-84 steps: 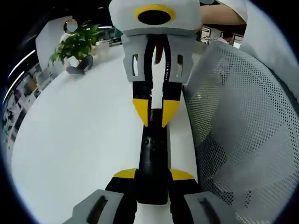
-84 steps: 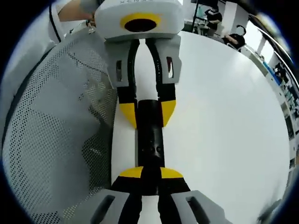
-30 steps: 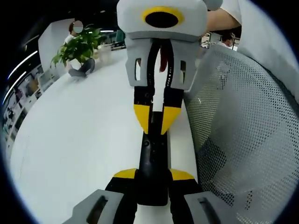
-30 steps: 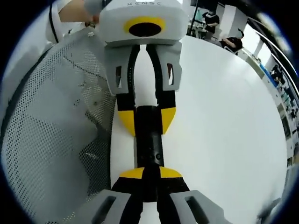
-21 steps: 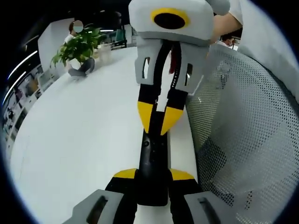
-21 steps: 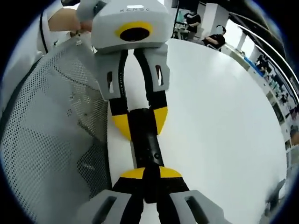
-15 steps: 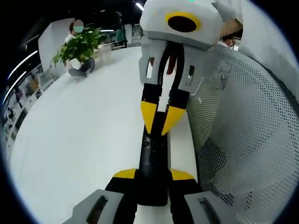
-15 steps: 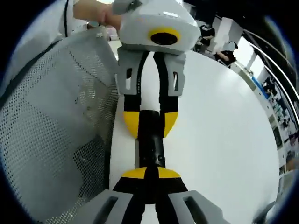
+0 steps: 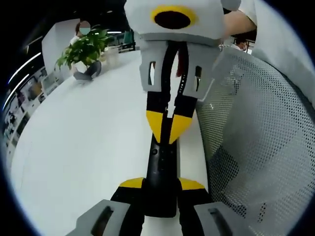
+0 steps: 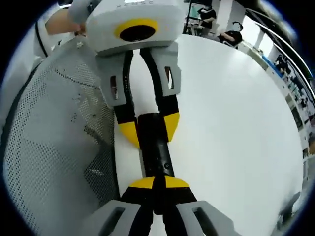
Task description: Press the specified remote control buttons in sequence, fully releasing each button before pressing the next.
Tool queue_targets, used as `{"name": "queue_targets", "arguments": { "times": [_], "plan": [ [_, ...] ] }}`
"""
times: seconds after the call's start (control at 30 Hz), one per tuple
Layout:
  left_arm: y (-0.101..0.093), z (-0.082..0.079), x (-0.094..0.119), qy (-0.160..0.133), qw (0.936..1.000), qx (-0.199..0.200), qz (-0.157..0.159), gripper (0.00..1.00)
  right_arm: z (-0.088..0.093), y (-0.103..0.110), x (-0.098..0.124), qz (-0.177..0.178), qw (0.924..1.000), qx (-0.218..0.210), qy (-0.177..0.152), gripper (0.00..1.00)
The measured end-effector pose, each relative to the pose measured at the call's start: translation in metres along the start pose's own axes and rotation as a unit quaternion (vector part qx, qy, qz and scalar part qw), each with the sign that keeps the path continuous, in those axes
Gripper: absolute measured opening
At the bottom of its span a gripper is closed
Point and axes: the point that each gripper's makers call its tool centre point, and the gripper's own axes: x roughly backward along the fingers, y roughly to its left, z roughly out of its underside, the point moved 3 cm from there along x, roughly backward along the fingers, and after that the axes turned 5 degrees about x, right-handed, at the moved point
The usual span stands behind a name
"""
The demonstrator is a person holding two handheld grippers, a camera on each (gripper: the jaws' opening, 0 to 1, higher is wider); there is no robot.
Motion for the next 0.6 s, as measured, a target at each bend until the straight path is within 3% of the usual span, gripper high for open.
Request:
{"name": "queue_targets", "arguments": {
  "times": [0.1, 0.23, 0.33, 0.43, 0.6],
  "plan": [
    [0.0001, -0.0001, 0.0001, -0.001, 1.0, 0.001, -0.001, 0.24, 0.0006, -0.0032, 0.001, 0.006, 0.9977, -0.05, -0.045, 0.0],
    [0.0002, 0.0, 0.0, -0.002, 1.0, 0.001, -0.001, 0.24, 0.0042, -0.0019, 0.0025, 0.007, 0.9974, -0.018, -0.069, 0.0],
    [0.0002, 0.0, -0.0001, -0.001, 1.0, 0.001, -0.001, 0.24, 0.0031, -0.0022, 0.0019, 0.012, 0.9965, 0.047, -0.068, 0.0],
    [0.0002, 0.0, -0.0002, 0.0, 1.0, 0.001, -0.001, 0.24, 0.0022, -0.0017, 0.0023, 0.011, 0.9952, 0.085, -0.047, 0.0],
    [0.0, -0.0004, -0.0002, 0.002, 1.0, 0.001, -0.001, 0.24, 0.0011, -0.0016, 0.0022, 0.004, 0.9952, 0.088, -0.044, 0.0]
  ]
}}
